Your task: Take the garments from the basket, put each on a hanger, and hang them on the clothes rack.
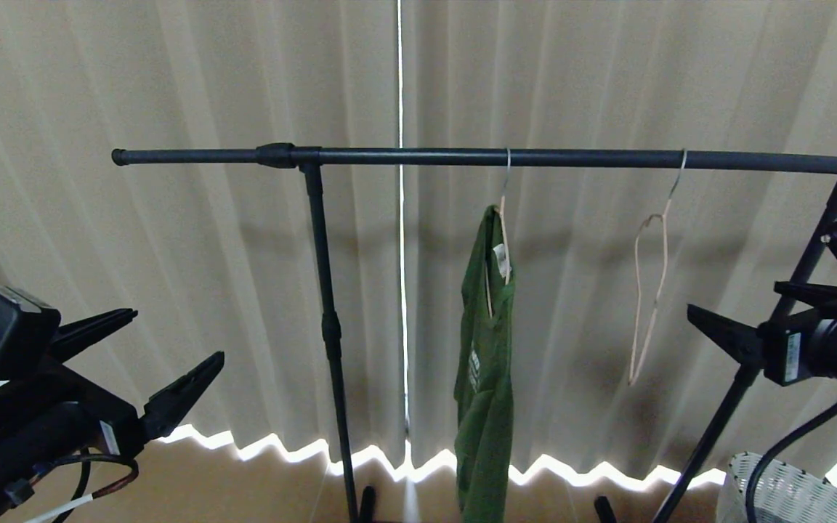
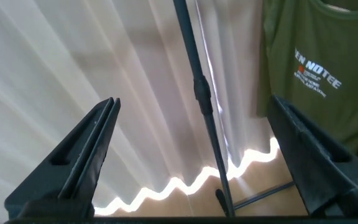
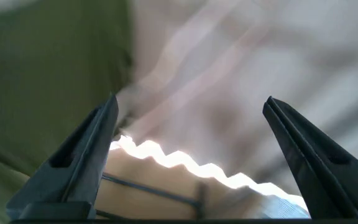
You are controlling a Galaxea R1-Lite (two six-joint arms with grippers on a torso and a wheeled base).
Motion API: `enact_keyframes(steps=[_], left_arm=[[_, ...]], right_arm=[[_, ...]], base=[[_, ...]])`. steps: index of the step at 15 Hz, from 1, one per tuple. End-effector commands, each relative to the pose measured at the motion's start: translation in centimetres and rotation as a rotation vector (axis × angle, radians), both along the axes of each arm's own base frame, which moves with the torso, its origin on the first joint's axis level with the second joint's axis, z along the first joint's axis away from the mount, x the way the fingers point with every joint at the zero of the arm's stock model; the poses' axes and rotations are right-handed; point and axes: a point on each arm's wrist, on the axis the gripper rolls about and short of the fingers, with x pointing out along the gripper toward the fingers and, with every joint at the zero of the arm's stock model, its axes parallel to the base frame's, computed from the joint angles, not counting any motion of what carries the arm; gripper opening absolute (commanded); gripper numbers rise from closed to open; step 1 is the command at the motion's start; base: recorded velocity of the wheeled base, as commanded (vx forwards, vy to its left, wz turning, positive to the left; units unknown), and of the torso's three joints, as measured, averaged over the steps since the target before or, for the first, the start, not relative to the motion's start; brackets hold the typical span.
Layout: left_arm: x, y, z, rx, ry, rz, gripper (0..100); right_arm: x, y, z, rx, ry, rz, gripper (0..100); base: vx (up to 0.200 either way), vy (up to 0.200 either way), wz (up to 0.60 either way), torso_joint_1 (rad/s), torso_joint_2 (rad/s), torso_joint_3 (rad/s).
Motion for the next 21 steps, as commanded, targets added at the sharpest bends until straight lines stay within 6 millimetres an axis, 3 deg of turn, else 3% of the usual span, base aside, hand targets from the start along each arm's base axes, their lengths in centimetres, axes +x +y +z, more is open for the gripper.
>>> enact_keyframes(steps=[1, 5, 15, 21], left_arm=[[0.0, 0.1, -0.1, 0.0, 0.004, 0.003, 100], [-0.1, 0.3, -0.5, 0.006, 0.018, 0.017, 100], [-0.2, 0.3, -0.5, 0.005, 0.014, 0.018, 100], [-0.2, 0.3, -0.6, 0.009, 0.017, 0.016, 100]], right_arm=[[-1.4, -1.0, 0.2, -0.002, -0.032, -0.032, 100], [-1.5, -1.2, -0.4, -0.006, -0.02, -0.044, 100], [-1.6, -1.8, -0.6, -0.038, -0.039, -0.076, 100], [-1.6, -2.3, -1.3, -0.092, -0.016, -0.089, 100]], base=[[0.0, 0.0, 0.0, 0.0, 0.0, 0.0], [0.0, 0.0, 0.0, 0.0, 0.0, 0.0], [-0.2, 0.0, 0.0, 0.004, 0.0, 0.002], [0.0, 0.0, 0.0, 0.0, 0.0, 0.0]])
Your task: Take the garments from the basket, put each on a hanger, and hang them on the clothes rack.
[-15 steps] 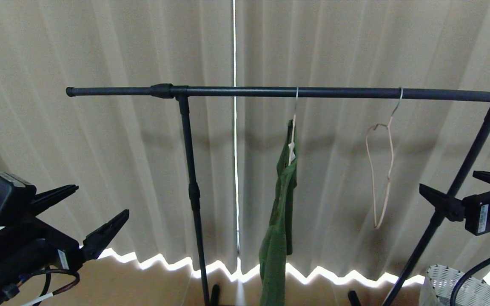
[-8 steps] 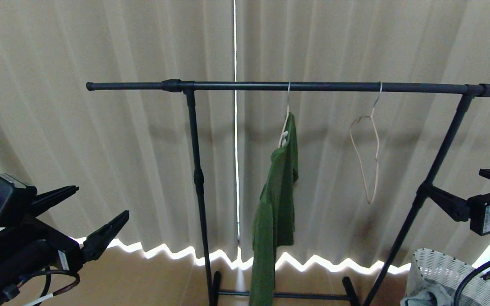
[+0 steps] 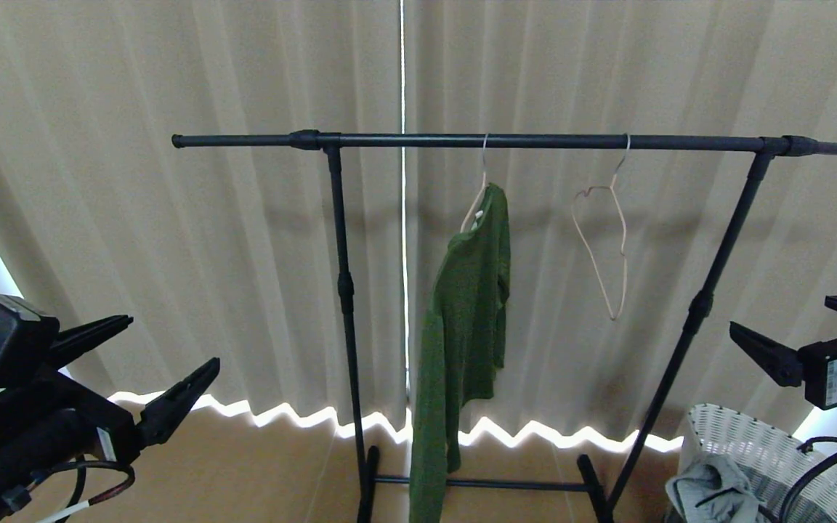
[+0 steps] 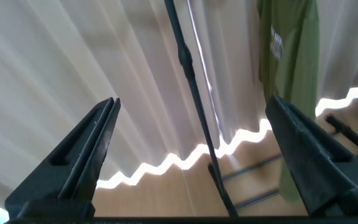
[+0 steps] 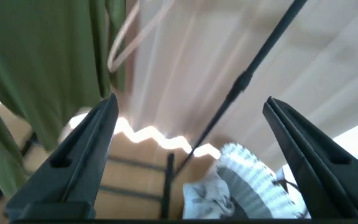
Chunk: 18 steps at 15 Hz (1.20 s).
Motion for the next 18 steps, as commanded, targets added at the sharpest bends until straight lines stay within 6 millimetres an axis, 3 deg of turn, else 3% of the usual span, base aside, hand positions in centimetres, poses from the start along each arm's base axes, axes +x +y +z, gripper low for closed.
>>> enact_keyframes(steps=[1, 12, 18], left_arm=[[0.0, 0.0, -0.2, -0.006, 0.014, 0.001, 100], [0.8, -0.2, 0.2, -0.089, 0.231, 0.026, 100], [0.6, -0.1, -0.3, -0.088, 0.246, 0.034, 100]], right_arm=[[0.0, -0.1, -0.5, -0.012, 0.02, -0.003, 100], [-0.5, -0.4, -1.9, -0.055, 0.073, -0.02, 100], [-0.7, -0.4, -2.7, -0.059, 0.101, -0.022, 100]], base=[[0.0, 0.0, 0.0, 0.0, 0.0, 0.0], [0.0, 0.0, 0.0, 0.0, 0.0, 0.0], [0.0, 0.0, 0.0, -0.171, 0.4, 0.228]])
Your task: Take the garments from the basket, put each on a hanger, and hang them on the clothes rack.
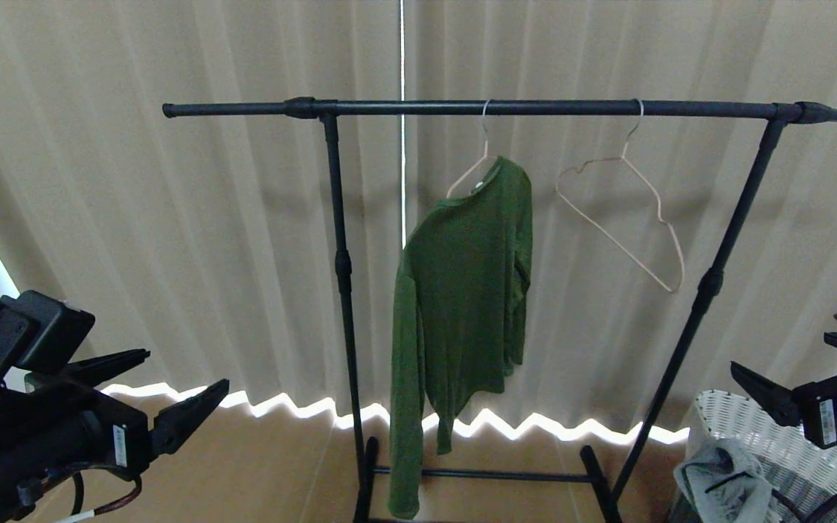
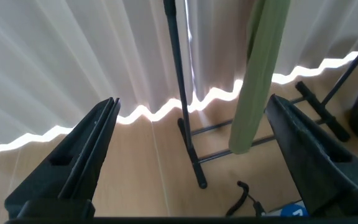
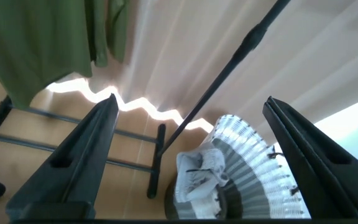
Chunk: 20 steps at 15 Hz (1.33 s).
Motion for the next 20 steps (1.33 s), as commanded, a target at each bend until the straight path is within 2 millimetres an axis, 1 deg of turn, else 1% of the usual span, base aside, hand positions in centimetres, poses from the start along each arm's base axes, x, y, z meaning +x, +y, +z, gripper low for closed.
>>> enact_keyframes(steps=[1, 3, 5, 9, 13, 17, 19, 20], left_arm=[[-0.2, 0.0, -0.2, 0.003, 0.003, -0.002, 100], [-0.3, 0.3, -0.3, 0.01, 0.0, 0.008, 100], [-0.4, 0.7, -0.4, 0.016, 0.002, 0.034, 100], [-1.2, 0.9, -0.9, 0.044, -0.05, 0.024, 100], [-1.3, 0.9, -1.1, 0.058, -0.075, 0.018, 100], [-1.3, 0.9, -1.0, 0.05, -0.078, 0.02, 100], [-1.4, 0.9, -1.1, 0.057, -0.075, 0.018, 100], [-1.4, 0.9, -1.2, 0.058, -0.069, 0.019, 100]], right_arm=[[0.0, 0.0, -0.4, -0.002, 0.018, 0.0, 100], [0.3, 0.0, -0.7, -0.004, 0.037, 0.0, 100], [0.1, 0.0, -1.1, -0.006, 0.053, 0.0, 100], [0.3, 0.0, -1.5, -0.009, 0.072, -0.001, 100], [0.5, 0.0, -2.0, -0.02, 0.099, -0.026, 100], [0.5, 0.0, -2.2, -0.012, 0.107, -0.018, 100], [0.8, 0.0, -2.8, -0.011, 0.137, -0.018, 100], [0.6, 0.0, -3.6, -0.006, 0.171, -0.022, 100]], base=[[0.0, 0.0, 0.0, -0.198, 0.48, 0.281], [0.0, 0.0, 0.0, -0.19, 0.48, 0.283], [0.0, 0.0, 0.0, -0.183, 0.48, 0.298], [0.0, 0.0, 0.0, -0.164, 0.46, 0.294], [0.0, 0.0, 0.0, -0.13, 0.46, 0.317], [0.0, 0.0, 0.0, -0.036, 0.14, 0.09], [0.0, 0.0, 0.0, 0.0, 0.0, 0.0], [0.0, 0.0, 0.0, 0.0, 0.0, 0.0]])
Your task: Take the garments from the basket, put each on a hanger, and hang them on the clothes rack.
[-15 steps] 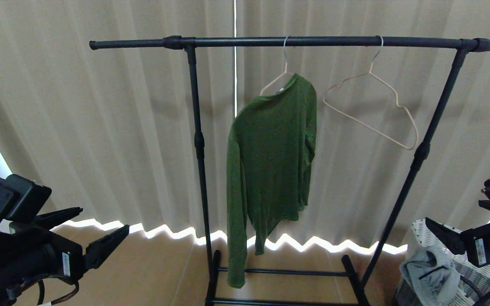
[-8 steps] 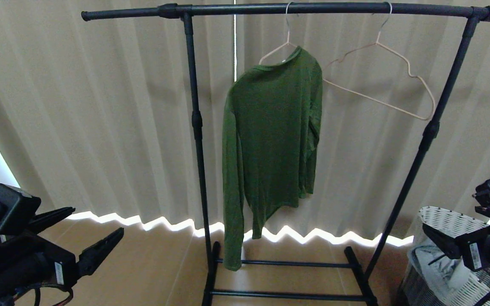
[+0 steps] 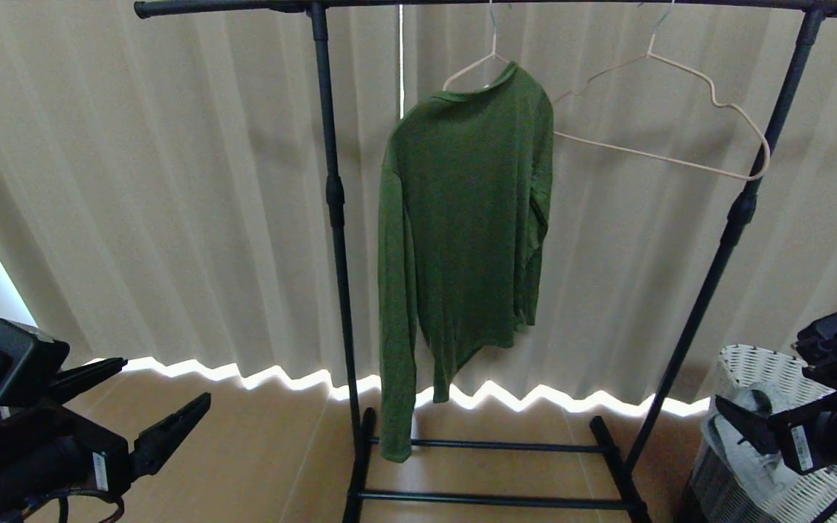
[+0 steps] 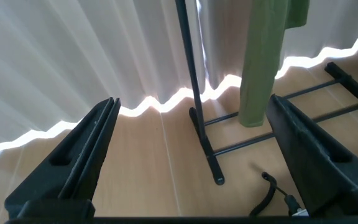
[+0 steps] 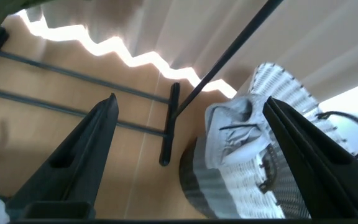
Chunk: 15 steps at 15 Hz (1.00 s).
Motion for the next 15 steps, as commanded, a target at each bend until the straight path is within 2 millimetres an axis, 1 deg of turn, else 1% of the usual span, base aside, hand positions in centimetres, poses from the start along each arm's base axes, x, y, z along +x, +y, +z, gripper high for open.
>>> enact_keyframes(steps=[1, 3, 4, 6, 15], left_arm=[[-0.01, 0.01, -0.09, -0.001, 0.005, 0.001, 100], [-0.17, 0.27, 0.04, -0.012, -0.004, 0.019, 100], [-0.2, 0.27, 0.06, -0.015, -0.004, 0.02, 100], [-0.29, 0.28, -0.15, -0.015, 0.003, 0.017, 100], [-0.56, 0.33, -0.65, -0.017, 0.023, 0.019, 100]], right_arm=[[-0.08, 0.04, -0.88, -0.003, 0.041, 0.002, 100], [-0.77, -0.02, -1.47, -0.008, 0.061, 0.002, 100], [-0.81, -0.03, -1.43, -0.008, 0.058, 0.002, 100], [-0.9, -0.04, -1.47, -0.008, 0.059, 0.002, 100], [-1.04, -0.04, -1.57, -0.01, 0.062, 0.001, 100]], base=[[0.0, 0.0, 0.0, 0.0, 0.0, 0.0], [0.0, 0.0, 0.0, 0.0, 0.0, 0.0], [0.0, 0.0, 0.0, 0.0, 0.0, 0.0], [0.2, 0.0, 0.0, 0.007, 0.0, 0.002], [0.2, -0.2, 0.0, -0.001, 0.0, 0.003]])
